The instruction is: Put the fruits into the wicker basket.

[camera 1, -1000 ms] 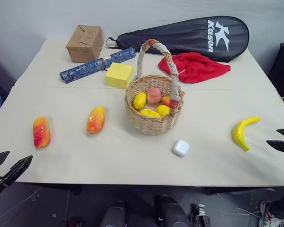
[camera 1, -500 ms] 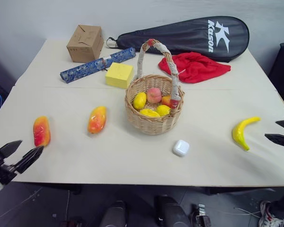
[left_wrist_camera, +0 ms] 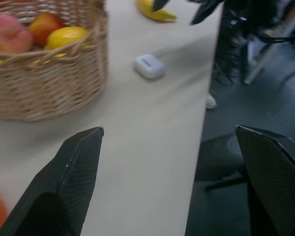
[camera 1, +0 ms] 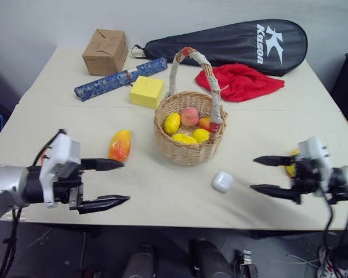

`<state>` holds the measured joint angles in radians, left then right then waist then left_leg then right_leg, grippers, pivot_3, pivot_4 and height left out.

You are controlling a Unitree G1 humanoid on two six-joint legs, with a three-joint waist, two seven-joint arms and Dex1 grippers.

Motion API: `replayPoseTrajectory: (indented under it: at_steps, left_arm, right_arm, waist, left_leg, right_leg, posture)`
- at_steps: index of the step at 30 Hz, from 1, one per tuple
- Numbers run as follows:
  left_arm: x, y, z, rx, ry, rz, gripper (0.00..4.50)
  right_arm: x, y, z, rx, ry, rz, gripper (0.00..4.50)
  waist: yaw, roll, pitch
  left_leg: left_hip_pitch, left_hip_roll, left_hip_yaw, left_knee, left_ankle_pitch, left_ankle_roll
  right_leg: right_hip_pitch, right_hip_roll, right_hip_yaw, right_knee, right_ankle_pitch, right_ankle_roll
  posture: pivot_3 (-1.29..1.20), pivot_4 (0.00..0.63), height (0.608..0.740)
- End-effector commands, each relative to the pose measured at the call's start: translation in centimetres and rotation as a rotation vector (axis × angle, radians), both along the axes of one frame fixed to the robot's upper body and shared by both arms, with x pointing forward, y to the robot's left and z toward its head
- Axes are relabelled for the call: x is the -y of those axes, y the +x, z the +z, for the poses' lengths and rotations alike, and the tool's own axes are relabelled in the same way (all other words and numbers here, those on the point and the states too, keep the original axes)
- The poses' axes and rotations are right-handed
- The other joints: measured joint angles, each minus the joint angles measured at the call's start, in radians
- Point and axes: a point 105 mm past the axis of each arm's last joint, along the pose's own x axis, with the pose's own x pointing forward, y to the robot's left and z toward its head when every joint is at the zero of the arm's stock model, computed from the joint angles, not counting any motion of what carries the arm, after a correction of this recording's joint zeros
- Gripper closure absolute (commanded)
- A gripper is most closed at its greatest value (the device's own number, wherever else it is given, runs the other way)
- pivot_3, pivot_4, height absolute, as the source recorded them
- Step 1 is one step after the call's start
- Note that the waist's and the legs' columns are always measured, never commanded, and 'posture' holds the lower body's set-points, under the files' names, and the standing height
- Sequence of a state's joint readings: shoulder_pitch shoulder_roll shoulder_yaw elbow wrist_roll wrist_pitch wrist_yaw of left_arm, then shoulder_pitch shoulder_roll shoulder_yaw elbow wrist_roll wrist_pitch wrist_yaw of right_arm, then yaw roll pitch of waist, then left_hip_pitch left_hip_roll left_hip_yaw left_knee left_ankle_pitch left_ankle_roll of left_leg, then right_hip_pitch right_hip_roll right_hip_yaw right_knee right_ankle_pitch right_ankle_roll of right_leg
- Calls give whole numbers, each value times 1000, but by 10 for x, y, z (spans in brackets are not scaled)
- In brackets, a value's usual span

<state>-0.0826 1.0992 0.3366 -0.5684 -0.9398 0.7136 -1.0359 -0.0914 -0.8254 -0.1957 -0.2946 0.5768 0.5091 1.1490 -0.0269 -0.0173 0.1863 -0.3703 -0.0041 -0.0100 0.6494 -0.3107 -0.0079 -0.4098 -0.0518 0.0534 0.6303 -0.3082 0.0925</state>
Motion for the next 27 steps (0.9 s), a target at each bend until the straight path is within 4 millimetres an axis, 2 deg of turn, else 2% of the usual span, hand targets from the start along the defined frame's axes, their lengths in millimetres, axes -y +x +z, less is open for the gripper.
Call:
replayPoseTrajectory:
  at_steps: [1,8,14,17,20,23,26,27]
  left_arm:
    - [8,6,-1,5,16,-88,18]
    - [16,16,3,25,20,-156,18]
    - [16,22,4,40,25,-166,18]
    - [16,25,5,50,23,-169,0]
    - [20,29,8,61,-1,-178,0]
    - [24,34,10,81,-24,-184,0]
    - [28,37,13,99,-43,-185,0]
    - [30,39,14,103,-53,-184,0]
  right_arm:
    - [-26,1,-14,7,-10,-32,0]
    - [-34,23,-55,19,-92,-206,0]
    - [-35,30,-72,16,-124,-247,0]
    - [-35,31,-70,28,-95,-256,627]
    - [-30,28,-57,31,-11,-277,1641]
    - [-2,31,-34,44,107,-413,1682]
    - [56,40,-16,69,140,-657,1682]
    - [83,43,-9,96,141,-764,1682]
  waist:
    - [0,0,0]
    - [-1,0,0]
    - [-5,-2,-1]
    - [-4,-3,-1]
    - [-1,-3,-1]
    - [3,-3,-1]
    - [2,-3,-1]
    - [2,-3,-1]
  left_leg:
    - [0,0,0,0,0,0]
    - [0,0,1,1,1,0]
    - [1,1,2,3,1,0]
    - [2,1,2,4,1,0]
    - [1,1,2,5,1,0]
    - [0,1,1,5,1,0]
    - [-1,0,1,6,0,0]
    - [-1,0,1,7,0,0]
  right_leg:
    - [-1,0,0,1,0,0]
    - [-2,2,1,3,0,0]
    - [-2,5,3,7,0,0]
    - [-2,5,3,8,0,0]
    - [-2,5,3,9,0,0]
    - [-2,5,3,9,0,0]
    - [-2,4,3,9,0,1]
    - [-2,4,3,8,0,1]
  posture:
    - [0,150,740]
    - [0,150,740]
    - [0,150,740]
    - [0,150,740]
    - [0,150,740]
    - [0,150,740]
    - [0,150,740]
    - [0,150,740]
